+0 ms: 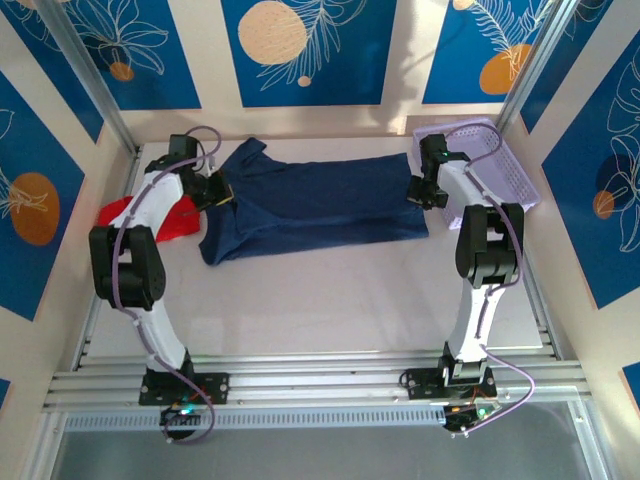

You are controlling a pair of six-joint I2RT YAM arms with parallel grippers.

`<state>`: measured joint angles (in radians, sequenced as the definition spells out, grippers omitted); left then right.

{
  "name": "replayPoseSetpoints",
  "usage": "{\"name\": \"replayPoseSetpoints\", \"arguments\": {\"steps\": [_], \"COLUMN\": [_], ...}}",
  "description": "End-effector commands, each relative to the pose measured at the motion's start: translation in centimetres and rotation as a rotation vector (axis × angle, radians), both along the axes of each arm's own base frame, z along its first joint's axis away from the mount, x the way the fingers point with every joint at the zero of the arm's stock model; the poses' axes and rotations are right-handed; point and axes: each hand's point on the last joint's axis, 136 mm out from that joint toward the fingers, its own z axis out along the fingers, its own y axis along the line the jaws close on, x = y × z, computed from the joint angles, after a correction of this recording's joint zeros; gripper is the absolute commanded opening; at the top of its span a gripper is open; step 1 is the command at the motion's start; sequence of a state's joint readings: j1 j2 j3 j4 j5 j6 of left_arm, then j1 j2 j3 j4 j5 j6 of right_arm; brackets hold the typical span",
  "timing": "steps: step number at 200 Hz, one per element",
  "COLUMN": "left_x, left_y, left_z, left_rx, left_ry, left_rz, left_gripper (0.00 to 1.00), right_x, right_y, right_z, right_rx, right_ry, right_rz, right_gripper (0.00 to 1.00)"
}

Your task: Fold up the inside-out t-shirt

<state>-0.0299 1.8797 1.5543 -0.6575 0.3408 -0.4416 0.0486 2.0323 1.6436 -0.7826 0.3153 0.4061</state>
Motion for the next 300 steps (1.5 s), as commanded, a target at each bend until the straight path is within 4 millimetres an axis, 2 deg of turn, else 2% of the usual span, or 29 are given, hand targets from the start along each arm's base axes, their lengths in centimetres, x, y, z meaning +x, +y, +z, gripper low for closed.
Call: {"name": "replayPoseSetpoints", "arguments": {"steps": [1,76,106,121,138,163,179,203,220,236,256,300], "left_x": [1.2,2.8,4.0,4.9,6.1,7.2,6.3,3.1,0.6,-0.8,-1.2,-0.4], "left_y": [0.4,0.9,1.1,1.6,2.3,3.1,3.3,1.7,0.1,-1.2,-1.9,-2.0], "left_z": [0.2,-3.0,-5.0,-5.9,-6.3,-4.6,-3.2,-2.3,-2.9,-4.0,-5.3,-7.7], "left_rx": [-0.013,0.012,0.027,0.049,0.09,0.14,0.165,0.088,0.024,0.012,0.038,0.07], "left_ry": [-0.013,0.036,0.067,0.075,0.074,0.026,-0.008,-0.057,-0.06,-0.037,-0.008,0.039], "left_rz": [0.002,0.013,0.023,0.036,0.055,0.071,0.083,0.095,0.083,0.043,0.011,-0.007], "left_gripper": [0.0,0.0,0.0,0.12,0.32,0.42,0.46,0.52,0.54,0.54,0.55,0.55], "right_x": [0.4,2.5,4.2,5.2,6.0,5.9,5.0,2.8,1.1,0.1,-0.5,-0.9], "right_y": [-0.1,0.7,0.6,0.7,1.0,1.7,2.6,5.4,7.3,8.6,9.7,9.9], "right_z": [0.0,-1.2,-1.9,-2.0,-1.5,0.5,2.1,3.5,3.5,3.3,3.1,3.0], "right_rx": [-0.025,-0.053,-0.075,-0.077,-0.073,-0.076,-0.059,-0.016,0.004,0.02,0.047,0.051], "right_ry": [0.009,0.009,0.01,0.004,-0.007,-0.047,-0.091,-0.148,-0.158,-0.154,-0.148,-0.14], "right_rz": [0.016,0.043,0.051,0.058,0.076,0.109,0.141,0.218,0.259,0.279,0.295,0.302], "right_gripper": [0.04,0.05,0.12,0.18,0.25,0.31,0.34,0.37,0.38,0.37,0.38,0.38]}}
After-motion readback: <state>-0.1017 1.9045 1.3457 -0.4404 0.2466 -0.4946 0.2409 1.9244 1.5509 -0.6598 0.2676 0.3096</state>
